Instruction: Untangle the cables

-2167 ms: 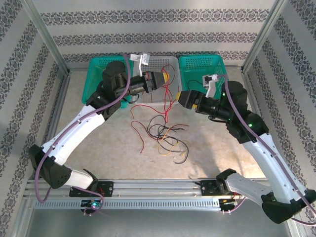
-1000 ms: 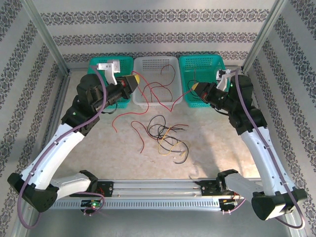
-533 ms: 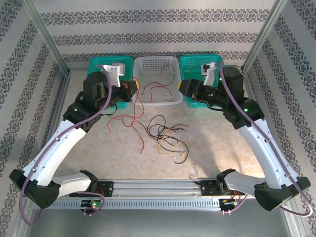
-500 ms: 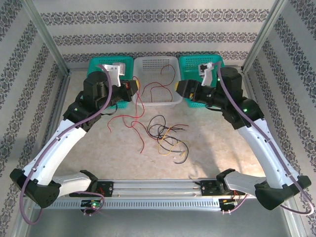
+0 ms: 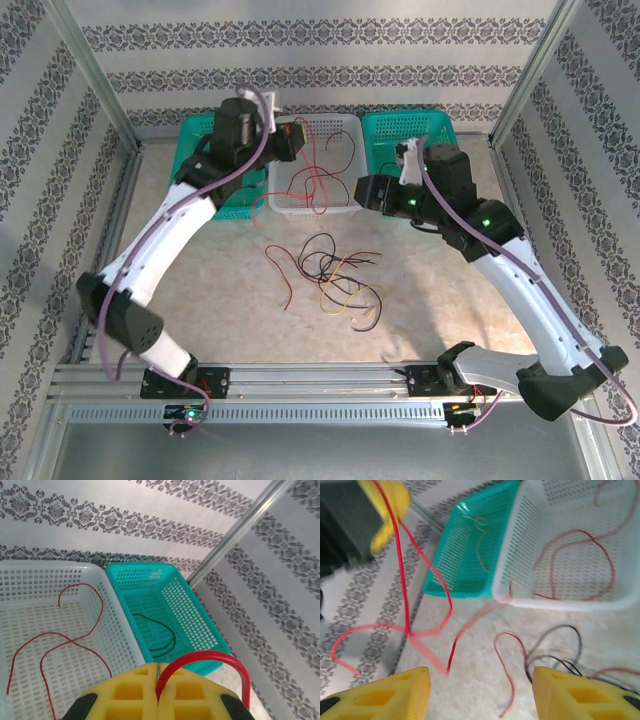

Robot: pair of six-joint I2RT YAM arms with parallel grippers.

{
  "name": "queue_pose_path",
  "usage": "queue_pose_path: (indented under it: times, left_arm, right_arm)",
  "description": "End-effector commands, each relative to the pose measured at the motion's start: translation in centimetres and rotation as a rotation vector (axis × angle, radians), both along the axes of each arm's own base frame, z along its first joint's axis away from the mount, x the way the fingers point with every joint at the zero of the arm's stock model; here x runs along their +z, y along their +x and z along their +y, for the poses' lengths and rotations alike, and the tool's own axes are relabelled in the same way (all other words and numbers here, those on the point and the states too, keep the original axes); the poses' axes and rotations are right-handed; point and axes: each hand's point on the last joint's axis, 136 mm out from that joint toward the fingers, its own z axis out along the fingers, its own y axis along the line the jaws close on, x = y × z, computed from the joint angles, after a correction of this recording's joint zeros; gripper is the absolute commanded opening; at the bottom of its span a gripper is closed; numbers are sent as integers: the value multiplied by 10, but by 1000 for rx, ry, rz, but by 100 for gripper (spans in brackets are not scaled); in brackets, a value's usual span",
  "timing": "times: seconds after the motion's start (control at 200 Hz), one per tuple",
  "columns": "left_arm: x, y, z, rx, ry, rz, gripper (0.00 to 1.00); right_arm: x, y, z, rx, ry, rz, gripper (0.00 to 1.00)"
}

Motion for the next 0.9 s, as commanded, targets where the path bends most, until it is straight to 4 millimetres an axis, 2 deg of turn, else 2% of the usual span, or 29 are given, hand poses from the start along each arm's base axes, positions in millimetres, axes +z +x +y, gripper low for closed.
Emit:
queue_pose_path:
  times: [0.0, 0.1, 0.205, 0.24, 0.29, 0.325, 0.445, 0.46, 0.49, 0.55, 0.625, 0.75, 0.814, 0.859, 0.879, 0.899]
  left_arm:
    - [8, 43, 1, 75, -20, -22, 0]
    - [-3, 80, -5, 107, 1, -25, 0]
    - [-24, 116, -4, 152, 15, 2, 1]
    - [-32, 126, -5, 158, 15, 16, 10]
    - [-44, 139, -4, 168, 19, 32, 34]
    - [-54, 147, -5, 176, 21, 44, 47]
    - [-78, 164, 0, 199, 6, 95, 72]
    - [-80, 165, 0, 202, 4, 102, 81]
    - [-81, 165, 1, 201, -4, 107, 92]
    - [-80, 163, -3, 174, -11, 111, 100]
    - [-77, 154, -6, 147, -1, 122, 100]
    - [-68, 132, 1, 136, 23, 143, 100]
    - [-53, 113, 5, 130, 15, 107, 100]
    - [-51, 97, 10, 134, 8, 91, 100]
    - [-40, 88, 13, 136, -8, 65, 100]
    - [-42, 79, 16, 138, -16, 66, 100]
  right_arm:
    - [-20, -17, -17, -46, -12, 58, 57]
    - [-36, -30, -26, -70, -1, 94, 56]
    - [-45, -38, -35, -94, 1, 113, 56]
    - [-47, -40, -38, -101, -9, 115, 55]
    - [-49, -42, -44, -116, -25, 115, 55]
    - [-51, -43, -48, -125, -34, 117, 55]
    - [-56, -42, -54, -141, -41, 124, 55]
    - [-57, -41, -54, -142, -43, 127, 55]
    - [-58, -40, -54, -145, -46, 129, 55]
    - [-59, -37, -53, -146, -47, 130, 55]
    - [-61, -32, -49, -138, -42, 137, 55]
    - [-62, -25, -40, -117, -34, 148, 54]
    - [-65, -24, -34, -99, -45, 153, 54]
    - [-69, -25, -28, -81, -60, 160, 54]
    - [-72, -25, -26, -74, -70, 166, 54]
    - [-76, -26, -23, -67, -80, 175, 54]
